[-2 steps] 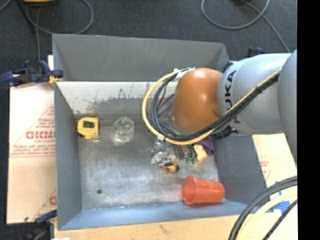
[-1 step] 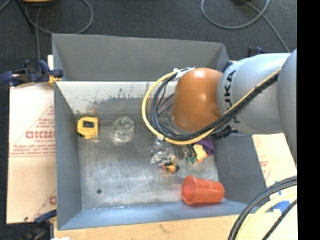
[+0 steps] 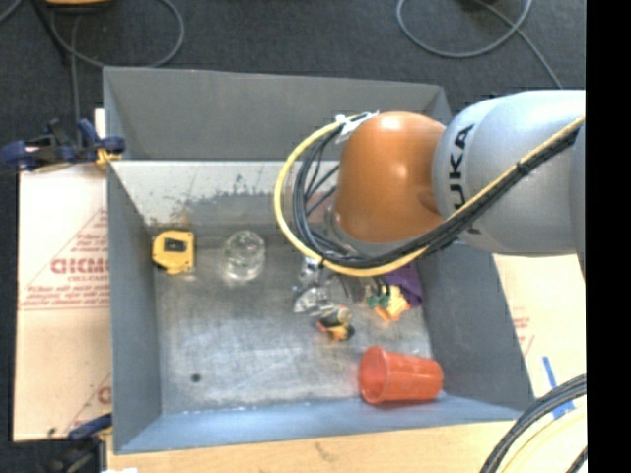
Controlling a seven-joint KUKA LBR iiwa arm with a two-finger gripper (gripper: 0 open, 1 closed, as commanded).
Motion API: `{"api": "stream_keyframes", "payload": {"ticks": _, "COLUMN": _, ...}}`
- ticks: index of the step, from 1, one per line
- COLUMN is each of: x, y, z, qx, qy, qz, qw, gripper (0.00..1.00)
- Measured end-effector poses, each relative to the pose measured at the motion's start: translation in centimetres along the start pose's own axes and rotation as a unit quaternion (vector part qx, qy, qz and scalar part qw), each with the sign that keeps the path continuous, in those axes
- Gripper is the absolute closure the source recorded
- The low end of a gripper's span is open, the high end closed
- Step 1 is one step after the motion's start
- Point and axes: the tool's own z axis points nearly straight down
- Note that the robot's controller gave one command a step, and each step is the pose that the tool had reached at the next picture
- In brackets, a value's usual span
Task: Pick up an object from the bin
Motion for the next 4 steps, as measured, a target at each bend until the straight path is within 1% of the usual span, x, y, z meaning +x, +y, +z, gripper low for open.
{"api": "stream_keyframes", "payload": {"ticks": 1, "x": 0.9, "y": -1.0, "z": -6.2, "qx": -0.001, "qy": -0.0014, "qz": -0.114, "qw": 0.9935, "gripper": 1.0}}
{"api": "stream_keyframes", "payload": {"ticks": 2, "x": 1.4, "y": -1.3, "z": -9.8, "qx": 0.0, "qy": -0.005, "qz": -0.08, "qw": 0.9968, "gripper": 0.0}}
{"api": "stream_keyframes", "payload": {"ticks": 3, "x": 1.7, "y": -1.0, "z": -8.7, "qx": -0.001, "qy": -0.0034, "qz": -0.034, "qw": 0.9994, "gripper": 0.0}}
{"api": "stream_keyframes", "payload": {"ticks": 4, "x": 3.5, "y": -5.5, "z": -5.9, "qx": -0.001, "qy": -0.004, "qz": -0.029, "qw": 0.9996, "gripper": 0.0}}
